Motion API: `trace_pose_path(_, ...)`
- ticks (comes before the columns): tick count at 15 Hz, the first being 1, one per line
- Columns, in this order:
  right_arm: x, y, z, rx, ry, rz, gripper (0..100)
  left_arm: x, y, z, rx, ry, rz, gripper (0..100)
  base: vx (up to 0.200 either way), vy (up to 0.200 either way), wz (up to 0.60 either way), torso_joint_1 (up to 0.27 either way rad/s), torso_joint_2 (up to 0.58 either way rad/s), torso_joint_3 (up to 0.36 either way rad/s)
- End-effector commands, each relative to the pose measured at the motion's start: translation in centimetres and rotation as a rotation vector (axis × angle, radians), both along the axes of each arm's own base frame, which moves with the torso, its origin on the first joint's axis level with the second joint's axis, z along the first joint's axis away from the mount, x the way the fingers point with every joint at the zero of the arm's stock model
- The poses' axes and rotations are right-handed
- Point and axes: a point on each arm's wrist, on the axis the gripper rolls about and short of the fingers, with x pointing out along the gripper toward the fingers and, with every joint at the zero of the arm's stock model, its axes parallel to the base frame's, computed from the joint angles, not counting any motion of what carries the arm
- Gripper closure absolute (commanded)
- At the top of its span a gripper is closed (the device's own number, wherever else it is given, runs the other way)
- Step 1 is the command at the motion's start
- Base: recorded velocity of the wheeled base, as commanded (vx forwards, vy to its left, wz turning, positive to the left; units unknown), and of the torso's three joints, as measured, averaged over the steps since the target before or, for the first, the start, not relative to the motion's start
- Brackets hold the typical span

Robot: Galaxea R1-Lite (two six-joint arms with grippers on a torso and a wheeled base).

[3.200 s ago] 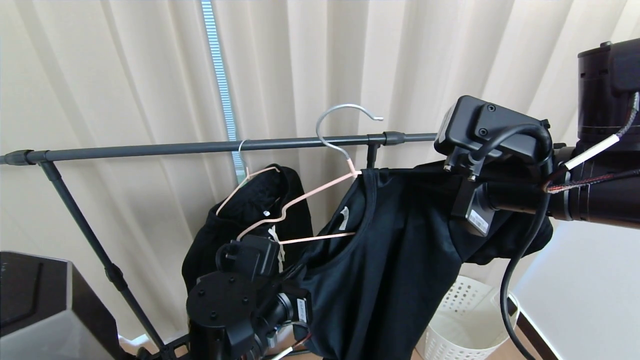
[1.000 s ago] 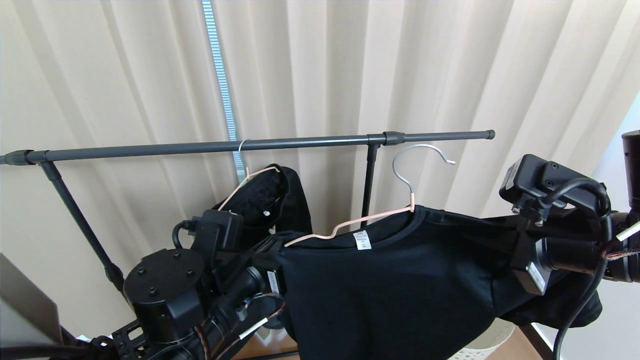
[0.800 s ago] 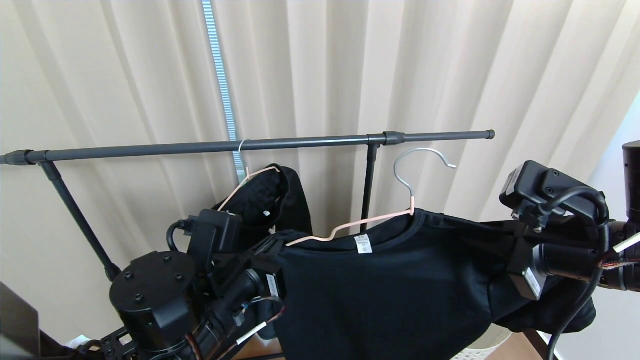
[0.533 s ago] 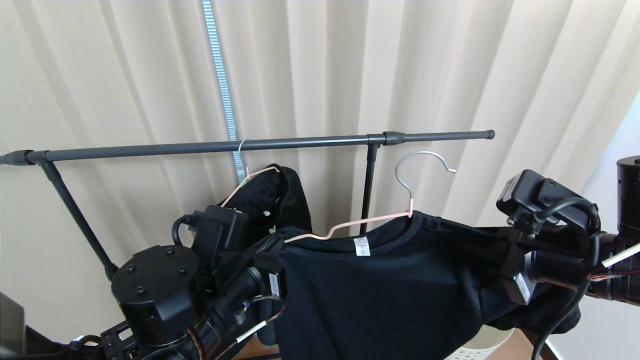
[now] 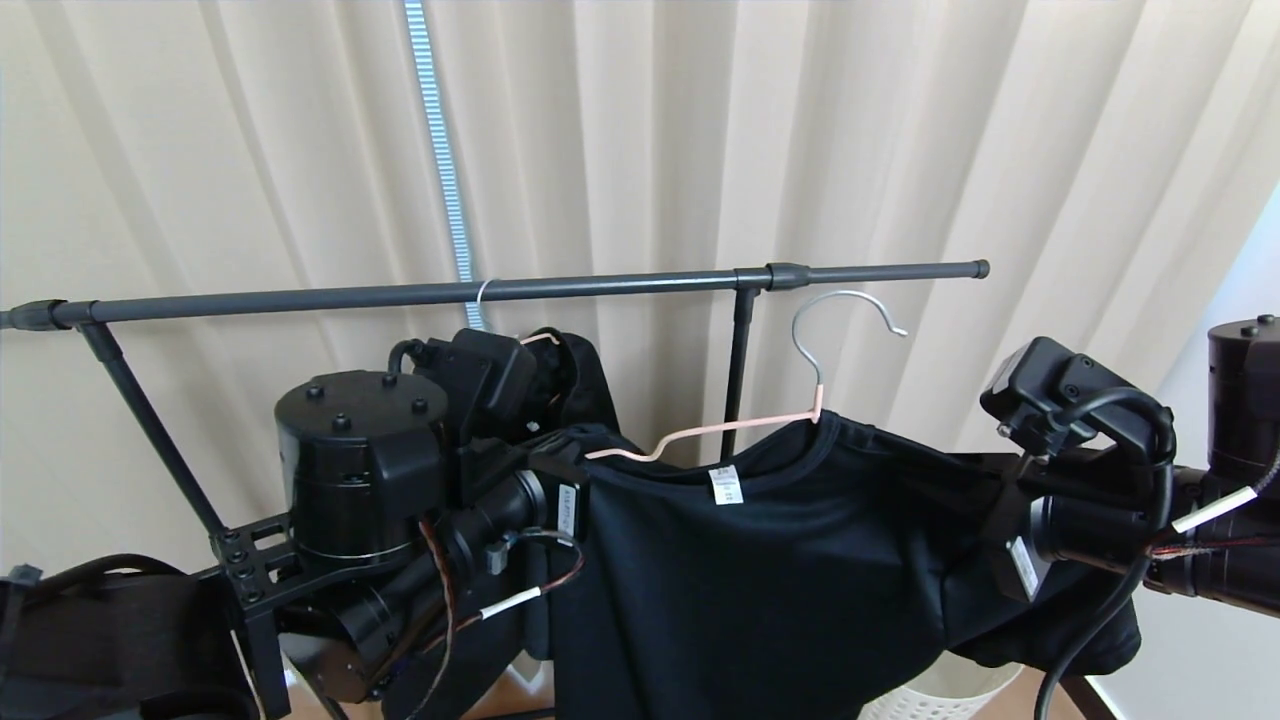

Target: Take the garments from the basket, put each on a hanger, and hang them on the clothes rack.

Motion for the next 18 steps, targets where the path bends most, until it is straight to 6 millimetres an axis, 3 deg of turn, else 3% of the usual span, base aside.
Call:
trace_pose_path(1,0.1,0.1,-0.1,-0.001,0.007,0.000,100,0.3,-0.2,0.7,-0.015,-0.015,0.001,100,0.000,0.000,0.00,0.000,0.00,0.000)
trace_pose_path(6,1.9,1.1,-1.4,0.064,0.037,-0.029,100,0.5,-1.1,1.9,-0.005,0.005,-0.039,100,0.000,0.000,0.00,0.000,0.00,0.000)
trace_pose_path(15,1.8,2.5,-2.8,0.076,0.109,0.062,100,-0.8,-3.2,3.5,-0.048,0.000,-0.178,100,0.000,0.000,0.00,0.000,0.00,0.000)
trace_pose_path(18,2.1,3.3,-3.7,0.128,0.119,0.089,100,-1.5,-2.9,4.4,-0.105,0.006,-0.262,100,0.000,0.000,0.00,0.000,0.00,0.000)
